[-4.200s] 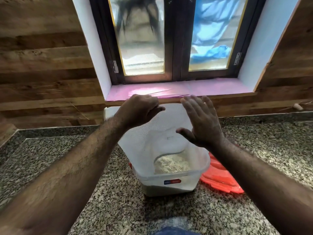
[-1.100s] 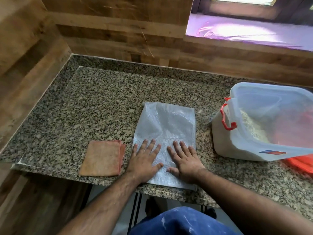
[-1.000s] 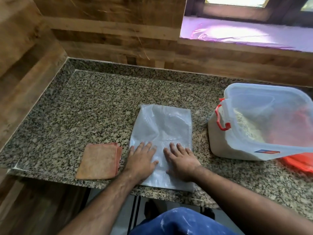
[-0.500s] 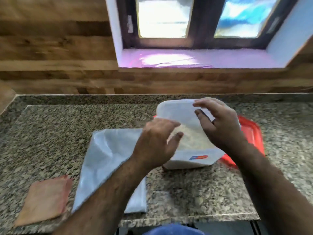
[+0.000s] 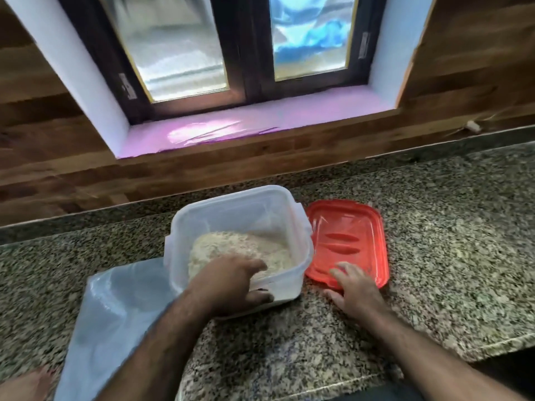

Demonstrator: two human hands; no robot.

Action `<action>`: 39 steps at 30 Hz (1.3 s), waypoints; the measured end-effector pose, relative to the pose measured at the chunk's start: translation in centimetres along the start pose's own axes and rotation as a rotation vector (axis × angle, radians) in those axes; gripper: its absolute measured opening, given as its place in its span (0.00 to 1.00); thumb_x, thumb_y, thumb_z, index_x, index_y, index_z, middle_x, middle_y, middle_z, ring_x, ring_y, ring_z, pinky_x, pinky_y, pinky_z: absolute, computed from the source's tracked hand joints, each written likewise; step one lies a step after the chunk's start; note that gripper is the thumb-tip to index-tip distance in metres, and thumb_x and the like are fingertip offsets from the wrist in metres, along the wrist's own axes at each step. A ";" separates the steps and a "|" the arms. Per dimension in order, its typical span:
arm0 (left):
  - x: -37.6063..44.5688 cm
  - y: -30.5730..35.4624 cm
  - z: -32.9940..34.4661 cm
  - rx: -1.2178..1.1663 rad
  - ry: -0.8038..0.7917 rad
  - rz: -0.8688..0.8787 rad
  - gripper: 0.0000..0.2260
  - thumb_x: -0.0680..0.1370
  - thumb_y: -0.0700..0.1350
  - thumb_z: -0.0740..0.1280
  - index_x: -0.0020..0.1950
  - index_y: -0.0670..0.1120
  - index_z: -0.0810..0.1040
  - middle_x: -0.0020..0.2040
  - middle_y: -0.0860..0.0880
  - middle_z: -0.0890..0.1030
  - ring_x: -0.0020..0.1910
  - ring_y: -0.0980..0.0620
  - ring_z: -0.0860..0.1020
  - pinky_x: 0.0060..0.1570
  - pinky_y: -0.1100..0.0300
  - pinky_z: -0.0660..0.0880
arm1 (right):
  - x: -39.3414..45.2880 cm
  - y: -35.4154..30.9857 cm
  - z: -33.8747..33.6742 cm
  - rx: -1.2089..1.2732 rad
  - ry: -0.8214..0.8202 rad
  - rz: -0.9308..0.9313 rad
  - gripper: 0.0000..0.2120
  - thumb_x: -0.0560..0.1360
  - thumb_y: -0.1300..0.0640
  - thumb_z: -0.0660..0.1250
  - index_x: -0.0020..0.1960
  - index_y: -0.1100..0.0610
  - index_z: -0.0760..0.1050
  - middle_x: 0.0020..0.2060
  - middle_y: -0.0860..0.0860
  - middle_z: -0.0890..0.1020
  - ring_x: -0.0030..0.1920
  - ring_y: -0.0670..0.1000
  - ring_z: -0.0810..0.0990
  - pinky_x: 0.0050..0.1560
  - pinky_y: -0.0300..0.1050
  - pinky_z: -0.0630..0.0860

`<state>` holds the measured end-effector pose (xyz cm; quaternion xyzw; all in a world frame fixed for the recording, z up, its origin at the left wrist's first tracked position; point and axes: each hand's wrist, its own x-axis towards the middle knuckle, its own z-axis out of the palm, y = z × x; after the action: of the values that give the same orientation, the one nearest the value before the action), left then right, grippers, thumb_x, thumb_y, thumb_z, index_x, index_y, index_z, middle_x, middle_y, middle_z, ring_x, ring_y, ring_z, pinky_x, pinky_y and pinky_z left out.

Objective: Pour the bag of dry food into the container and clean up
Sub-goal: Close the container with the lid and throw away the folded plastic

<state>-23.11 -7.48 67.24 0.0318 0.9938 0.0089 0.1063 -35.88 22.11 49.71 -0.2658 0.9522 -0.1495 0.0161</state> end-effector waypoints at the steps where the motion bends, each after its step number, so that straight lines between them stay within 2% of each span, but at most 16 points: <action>1: -0.1 0.0 0.0 0.000 -0.012 -0.007 0.34 0.75 0.74 0.64 0.76 0.58 0.74 0.68 0.53 0.83 0.66 0.46 0.80 0.66 0.51 0.76 | -0.2 0.6 0.4 -0.036 -0.026 -0.027 0.16 0.71 0.48 0.78 0.57 0.50 0.85 0.56 0.50 0.85 0.58 0.57 0.84 0.57 0.55 0.81; 3: -0.3 0.2 -0.1 -0.009 -0.016 -0.030 0.34 0.75 0.74 0.64 0.76 0.58 0.74 0.68 0.54 0.83 0.66 0.47 0.80 0.66 0.52 0.76 | -0.2 0.9 -0.1 -0.031 0.051 -0.049 0.08 0.73 0.52 0.72 0.52 0.50 0.85 0.48 0.47 0.86 0.50 0.56 0.86 0.52 0.53 0.80; 6: -0.6 0.6 -0.5 -0.043 0.012 -0.065 0.33 0.76 0.73 0.66 0.76 0.58 0.75 0.68 0.55 0.83 0.66 0.49 0.81 0.64 0.53 0.76 | 1.2 -0.5 -3.5 0.203 0.319 -0.011 0.14 0.79 0.52 0.63 0.54 0.53 0.86 0.47 0.47 0.88 0.45 0.52 0.86 0.49 0.52 0.82; 9: -0.7 0.6 -0.7 -0.123 0.027 -0.093 0.33 0.75 0.73 0.68 0.75 0.58 0.76 0.67 0.56 0.84 0.63 0.53 0.82 0.62 0.54 0.78 | 3.6 -3.2 -8.3 0.390 0.560 0.055 0.10 0.85 0.56 0.66 0.60 0.58 0.83 0.51 0.51 0.87 0.49 0.51 0.84 0.52 0.53 0.83; 13: -0.9 0.4 -0.7 -0.222 0.084 -0.080 0.38 0.72 0.77 0.67 0.76 0.57 0.77 0.69 0.57 0.82 0.67 0.55 0.80 0.66 0.56 0.76 | 7.1 -7.0 -14.4 0.675 0.831 0.179 0.12 0.87 0.53 0.63 0.63 0.61 0.79 0.51 0.54 0.84 0.48 0.53 0.82 0.44 0.49 0.81; 16: -1.4 0.0 -0.9 -0.418 0.221 -0.056 0.39 0.73 0.78 0.65 0.77 0.56 0.77 0.70 0.56 0.81 0.69 0.59 0.76 0.70 0.55 0.74 | 7.8 -10.1 -18.2 0.847 0.967 0.083 0.10 0.87 0.55 0.64 0.63 0.60 0.78 0.51 0.50 0.82 0.49 0.49 0.80 0.49 0.43 0.76; 19: -1.9 -1.0 -1.3 -0.727 0.564 -0.139 0.36 0.77 0.76 0.62 0.77 0.55 0.76 0.71 0.57 0.80 0.71 0.60 0.76 0.70 0.47 0.76 | 8.0 -12.9 -21.5 1.077 0.995 0.006 0.08 0.87 0.53 0.61 0.64 0.52 0.74 0.51 0.45 0.80 0.49 0.43 0.79 0.51 0.40 0.77; 22: -2.0 -1.9 -3.6 -1.023 0.968 -0.377 0.37 0.78 0.73 0.63 0.82 0.55 0.68 0.80 0.53 0.71 0.76 0.56 0.72 0.71 0.53 0.73 | 8.9 -14.4 -23.8 1.352 0.882 0.030 0.05 0.87 0.49 0.61 0.60 0.42 0.74 0.54 0.51 0.83 0.52 0.49 0.83 0.52 0.49 0.82; 24: -2.4 -2.7 -5.6 -1.299 1.136 -0.501 0.38 0.79 0.69 0.66 0.85 0.56 0.61 0.84 0.51 0.65 0.80 0.54 0.68 0.76 0.52 0.69 | 9.6 -14.7 -24.0 1.501 0.587 0.148 0.05 0.87 0.48 0.61 0.59 0.44 0.75 0.49 0.52 0.86 0.45 0.48 0.86 0.42 0.50 0.85; 26: -3.0 -4.0 -6.5 -1.609 1.189 -0.510 0.37 0.80 0.65 0.70 0.84 0.54 0.63 0.81 0.47 0.72 0.76 0.50 0.74 0.72 0.49 0.75 | 10.2 -14.5 -22.7 1.446 0.245 0.260 0.11 0.87 0.45 0.62 0.62 0.48 0.78 0.46 0.52 0.88 0.43 0.50 0.88 0.38 0.50 0.85; 28: -3.4 -4.3 -6.2 -1.732 1.129 -0.500 0.26 0.84 0.55 0.68 0.81 0.52 0.68 0.71 0.45 0.81 0.66 0.48 0.83 0.59 0.52 0.83 | 10.3 -14.5 -20.9 1.239 0.089 0.284 0.22 0.81 0.36 0.62 0.63 0.51 0.80 0.49 0.53 0.88 0.50 0.58 0.89 0.48 0.60 0.86; 29: -3.5 -4.2 -5.8 -1.723 1.071 -0.512 0.23 0.85 0.50 0.68 0.80 0.52 0.70 0.69 0.45 0.83 0.64 0.46 0.84 0.58 0.49 0.84 | 10.0 -14.6 -20.3 1.134 0.081 0.286 0.27 0.78 0.32 0.62 0.63 0.51 0.80 0.50 0.52 0.88 0.52 0.58 0.88 0.54 0.62 0.85; 31: -3.4 -3.8 -4.4 -1.689 0.991 -0.581 0.23 0.86 0.47 0.69 0.80 0.53 0.70 0.69 0.47 0.84 0.63 0.45 0.85 0.60 0.45 0.83 | 9.1 -14.9 -19.4 0.931 0.076 0.279 0.28 0.77 0.29 0.62 0.65 0.49 0.77 0.52 0.49 0.86 0.53 0.56 0.85 0.59 0.58 0.82; 33: -3.3 -4.4 -2.4 -1.620 0.923 -0.705 0.26 0.84 0.52 0.71 0.81 0.56 0.69 0.68 0.49 0.83 0.62 0.46 0.85 0.62 0.44 0.83 | 8.0 -15.1 -18.5 0.727 0.036 0.271 0.26 0.79 0.32 0.66 0.68 0.47 0.74 0.54 0.48 0.83 0.53 0.55 0.83 0.58 0.53 0.80; 36: -3.1 -5.9 -0.4 -1.291 0.718 -0.881 0.39 0.71 0.72 0.74 0.79 0.63 0.68 0.68 0.52 0.82 0.62 0.48 0.84 0.65 0.40 0.81 | 7.4 -15.7 -16.6 0.593 -0.075 0.258 0.31 0.80 0.33 0.65 0.75 0.50 0.70 0.61 0.52 0.83 0.59 0.57 0.83 0.60 0.52 0.79; 39: -2.6 -6.3 -0.4 -1.113 0.566 -0.874 0.47 0.69 0.71 0.73 0.84 0.57 0.62 0.75 0.49 0.77 0.68 0.45 0.80 0.69 0.41 0.78 | 7.8 -15.8 -15.6 0.573 -0.113 0.308 0.35 0.81 0.35 0.64 0.81 0.53 0.63 0.69 0.55 0.80 0.66 0.60 0.81 0.66 0.56 0.77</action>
<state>-21.07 -13.89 68.07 -0.4265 0.7540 0.4737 -0.1586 -36.34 9.55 69.63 -0.1113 0.8980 -0.3923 0.1653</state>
